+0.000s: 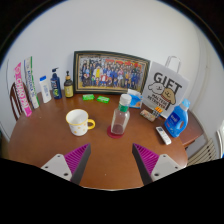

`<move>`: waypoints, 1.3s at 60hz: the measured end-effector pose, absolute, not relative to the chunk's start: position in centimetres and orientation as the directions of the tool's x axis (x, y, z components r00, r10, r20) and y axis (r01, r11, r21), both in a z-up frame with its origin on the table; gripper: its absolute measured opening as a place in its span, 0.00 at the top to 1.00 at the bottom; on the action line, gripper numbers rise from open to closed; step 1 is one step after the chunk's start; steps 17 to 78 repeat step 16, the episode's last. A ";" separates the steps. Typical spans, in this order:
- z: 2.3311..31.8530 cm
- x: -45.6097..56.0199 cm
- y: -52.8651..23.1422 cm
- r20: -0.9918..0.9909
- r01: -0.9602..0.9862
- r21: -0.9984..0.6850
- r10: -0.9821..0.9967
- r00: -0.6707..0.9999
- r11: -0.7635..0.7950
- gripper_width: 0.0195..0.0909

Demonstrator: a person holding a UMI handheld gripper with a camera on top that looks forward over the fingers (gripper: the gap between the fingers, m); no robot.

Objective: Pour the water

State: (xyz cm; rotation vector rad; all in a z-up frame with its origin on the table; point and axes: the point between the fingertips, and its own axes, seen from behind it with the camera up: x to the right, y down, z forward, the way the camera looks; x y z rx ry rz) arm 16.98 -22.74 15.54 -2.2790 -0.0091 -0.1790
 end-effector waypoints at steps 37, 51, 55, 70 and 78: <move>15.9 15.9 -24.1 0.146 0.088 -0.761 -0.038 0.989 -0.643 0.09; 15.9 15.9 -24.1 0.146 0.088 -0.761 -0.038 0.989 -0.643 0.09; 15.9 15.9 -24.1 0.146 0.088 -0.761 -0.038 0.989 -0.643 0.09; 15.9 15.9 -24.1 0.146 0.088 -0.761 -0.038 0.989 -0.643 0.09; 15.9 15.9 -24.1 0.146 0.088 -0.761 -0.038 0.989 -0.643 0.09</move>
